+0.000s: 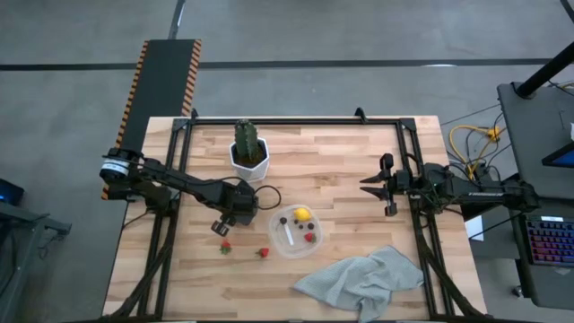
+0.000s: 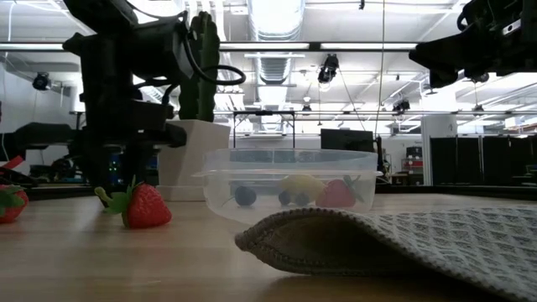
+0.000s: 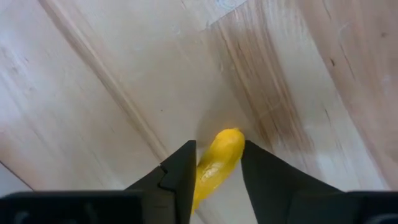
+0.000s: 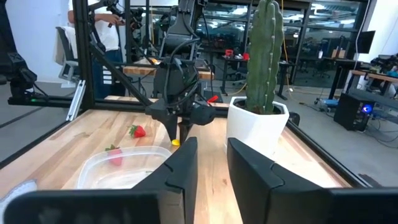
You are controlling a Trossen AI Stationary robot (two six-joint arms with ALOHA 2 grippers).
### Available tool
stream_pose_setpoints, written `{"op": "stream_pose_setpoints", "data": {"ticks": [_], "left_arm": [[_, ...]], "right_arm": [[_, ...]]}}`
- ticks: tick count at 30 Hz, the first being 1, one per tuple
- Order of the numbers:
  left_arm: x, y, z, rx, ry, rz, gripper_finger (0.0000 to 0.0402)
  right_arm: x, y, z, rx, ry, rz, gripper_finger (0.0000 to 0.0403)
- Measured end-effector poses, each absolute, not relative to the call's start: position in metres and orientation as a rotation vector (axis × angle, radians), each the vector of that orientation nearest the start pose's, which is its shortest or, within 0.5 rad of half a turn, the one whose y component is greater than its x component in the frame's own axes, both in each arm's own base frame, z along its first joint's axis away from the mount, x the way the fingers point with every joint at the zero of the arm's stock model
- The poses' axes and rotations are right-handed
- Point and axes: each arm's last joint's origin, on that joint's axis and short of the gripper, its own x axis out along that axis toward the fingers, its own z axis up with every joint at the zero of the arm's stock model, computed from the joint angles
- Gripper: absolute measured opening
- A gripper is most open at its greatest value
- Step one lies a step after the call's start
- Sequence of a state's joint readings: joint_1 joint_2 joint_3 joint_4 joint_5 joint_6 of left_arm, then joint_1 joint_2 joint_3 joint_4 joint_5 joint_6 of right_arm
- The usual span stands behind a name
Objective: Pick and placing Produce into tupperware
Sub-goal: Put the yellow corn into the transparent container
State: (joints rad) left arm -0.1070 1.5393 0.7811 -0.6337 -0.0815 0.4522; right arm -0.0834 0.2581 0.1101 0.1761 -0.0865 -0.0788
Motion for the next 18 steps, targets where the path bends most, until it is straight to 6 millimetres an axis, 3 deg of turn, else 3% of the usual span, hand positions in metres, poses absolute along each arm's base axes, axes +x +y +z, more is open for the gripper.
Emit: {"op": "stream_pose_setpoints", "data": {"ticks": [9,18], "left_arm": [[0.2468,-0.0240,0.1472,0.511,1.362,-0.336,0.0012],[0.2498,-0.0236,0.1495,0.521,1.353,-0.319,0.0003]], "right_arm": [[0.1123,-0.0069,0.1968,-0.081,-0.028,0.003,0.0079],[0.1123,-0.0069,0.1968,-0.082,-0.028,0.002,0.0074]]}}
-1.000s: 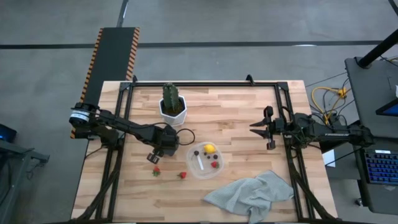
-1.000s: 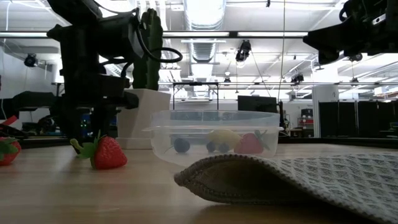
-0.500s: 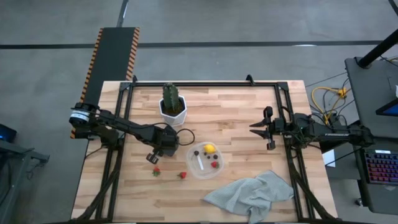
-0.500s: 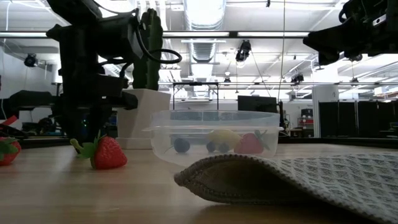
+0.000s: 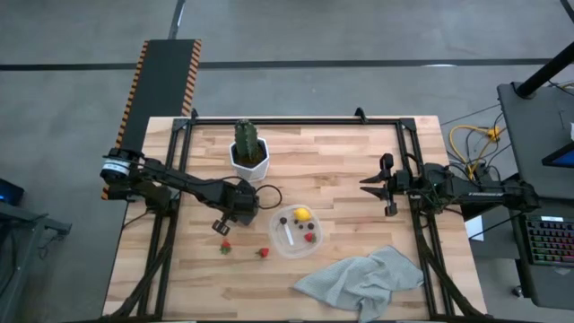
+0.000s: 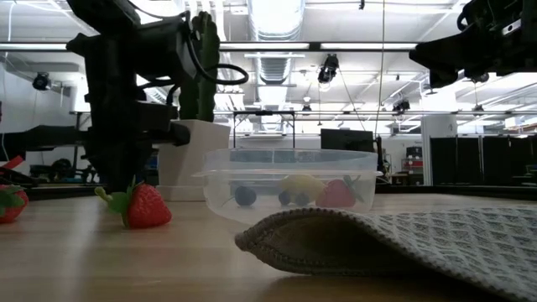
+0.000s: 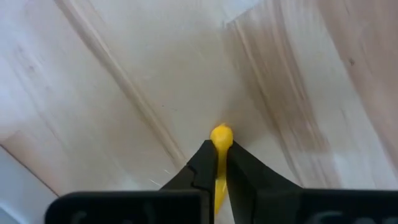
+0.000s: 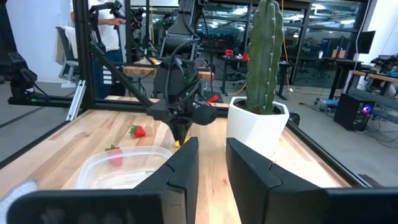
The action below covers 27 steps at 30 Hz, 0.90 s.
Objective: Pick and placing Produce into tupperware
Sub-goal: Put the yellow corn into the transparent container
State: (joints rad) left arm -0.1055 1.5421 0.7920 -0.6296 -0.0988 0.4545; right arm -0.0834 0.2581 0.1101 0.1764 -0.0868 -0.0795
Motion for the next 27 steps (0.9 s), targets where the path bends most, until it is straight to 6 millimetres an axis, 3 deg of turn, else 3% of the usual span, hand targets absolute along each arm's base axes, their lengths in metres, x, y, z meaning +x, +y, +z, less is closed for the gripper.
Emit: {"op": "stream_pose_setpoints", "data": {"ticks": [12,27], "left_arm": [[0.266,-0.032,0.179,0.465,1.324,-0.280,0.0001],[0.307,-0.068,0.257,0.525,0.964,-0.323,0.0000]], "right_arm": [[0.112,-0.007,0.197,-0.083,-0.033,0.002,0.0073],[0.112,-0.007,0.200,-0.084,-0.057,0.000,0.0083]]}}
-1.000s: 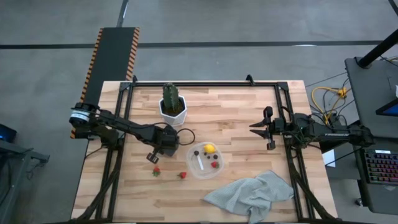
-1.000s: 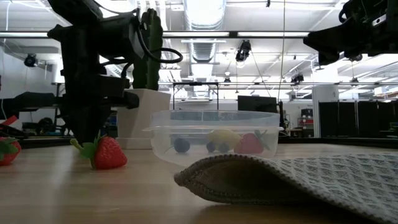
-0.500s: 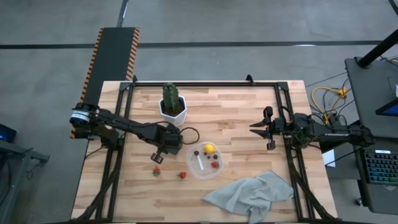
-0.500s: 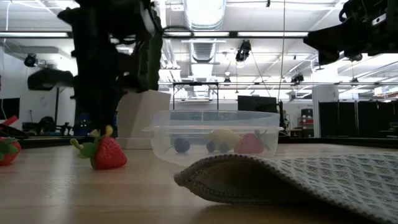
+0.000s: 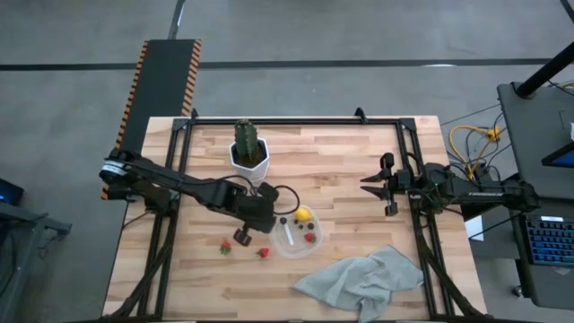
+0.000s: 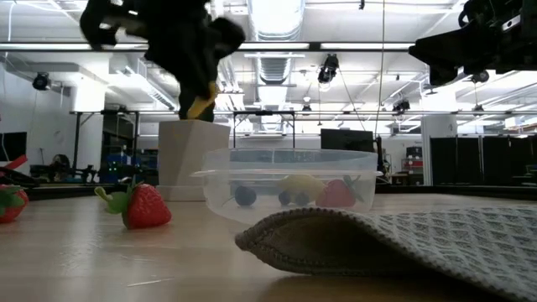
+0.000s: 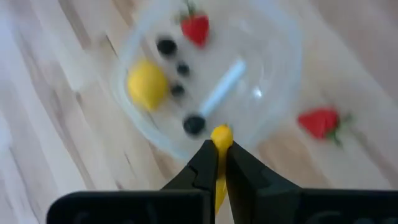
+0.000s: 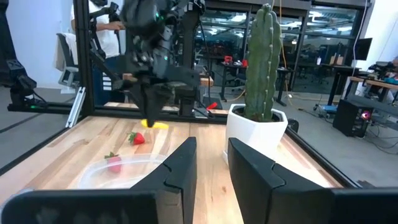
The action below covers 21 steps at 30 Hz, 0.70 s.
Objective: Pick and placing Produce into tupperware
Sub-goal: Put the yellow corn into the transparent container
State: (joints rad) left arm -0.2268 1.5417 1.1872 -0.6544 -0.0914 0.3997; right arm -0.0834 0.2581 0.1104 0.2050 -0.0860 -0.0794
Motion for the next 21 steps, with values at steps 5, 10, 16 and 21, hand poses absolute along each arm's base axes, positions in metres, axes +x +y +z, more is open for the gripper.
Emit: {"op": "stream_pose_setpoints", "data": {"ticks": [5,10,16,21], "left_arm": [[0.318,-0.074,0.267,0.495,0.801,-0.350,0.0000],[0.327,-0.077,0.263,0.484,0.734,-0.374,0.0000],[0.344,-0.080,0.236,0.551,0.764,-0.413,0.0000],[0.358,-0.081,0.219,0.566,0.773,-0.435,0.0000]], "right_arm": [[0.112,-0.007,0.201,-0.085,-0.067,0.000,0.0075],[0.112,-0.007,0.201,-0.085,-0.068,0.000,0.0073],[0.113,-0.007,0.201,-0.071,-0.066,0.001,0.0082],[0.113,-0.007,0.201,-0.066,-0.063,0.001,0.0086]]}}
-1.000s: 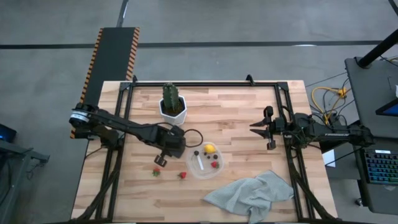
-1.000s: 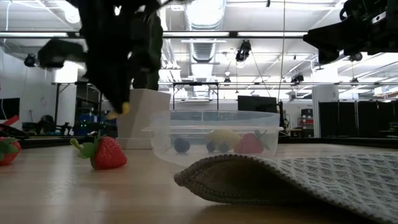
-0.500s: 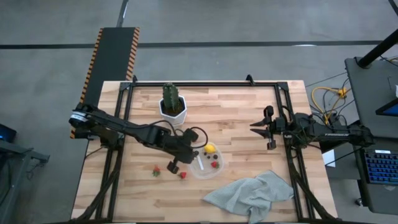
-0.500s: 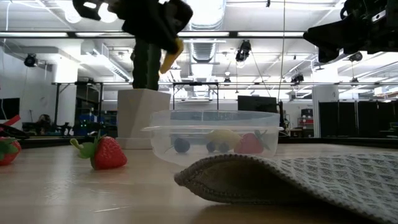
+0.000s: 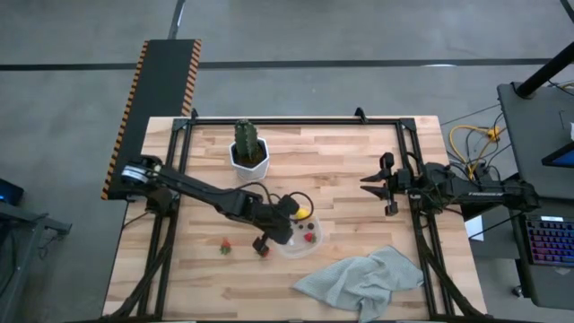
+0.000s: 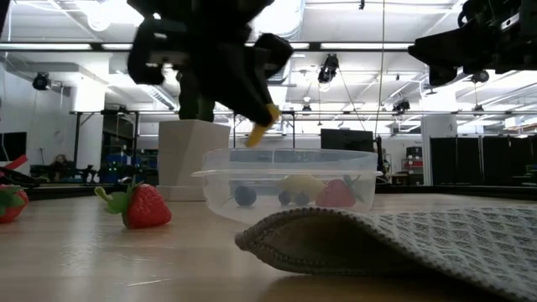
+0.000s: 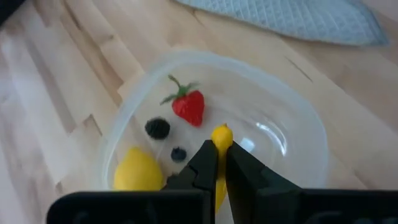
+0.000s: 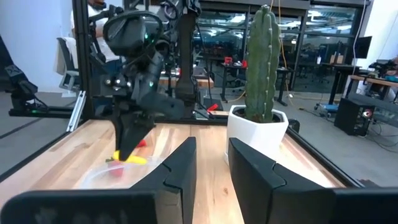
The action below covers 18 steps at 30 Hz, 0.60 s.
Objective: Pick and placing Produce into tupperware
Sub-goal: Put the yellow corn into the transparent container
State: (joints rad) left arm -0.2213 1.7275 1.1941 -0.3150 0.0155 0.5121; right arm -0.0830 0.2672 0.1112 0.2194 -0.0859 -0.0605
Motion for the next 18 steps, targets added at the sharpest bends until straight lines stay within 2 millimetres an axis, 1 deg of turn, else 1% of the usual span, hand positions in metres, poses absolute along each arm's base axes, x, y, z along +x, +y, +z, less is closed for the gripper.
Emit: {"op": "stream_pose_setpoints", "data": {"ticks": [3,8,14,18], "left_arm": [[0.365,-0.079,0.208,0.582,0.773,-0.457,0.0000],[0.370,-0.072,0.193,0.617,0.809,-0.470,0.0000],[0.374,-0.069,0.190,0.677,0.785,-0.496,0.0000],[0.374,-0.067,0.191,0.666,0.772,-0.519,0.0000]], "right_arm": [[0.113,-0.007,0.200,-0.066,-0.059,0.001,0.0083],[0.113,-0.007,0.200,-0.065,-0.057,0.001,0.0076],[0.113,-0.007,0.200,-0.065,-0.053,0.001,0.0079],[0.113,-0.007,0.200,-0.065,-0.053,0.001,0.0084]]}}
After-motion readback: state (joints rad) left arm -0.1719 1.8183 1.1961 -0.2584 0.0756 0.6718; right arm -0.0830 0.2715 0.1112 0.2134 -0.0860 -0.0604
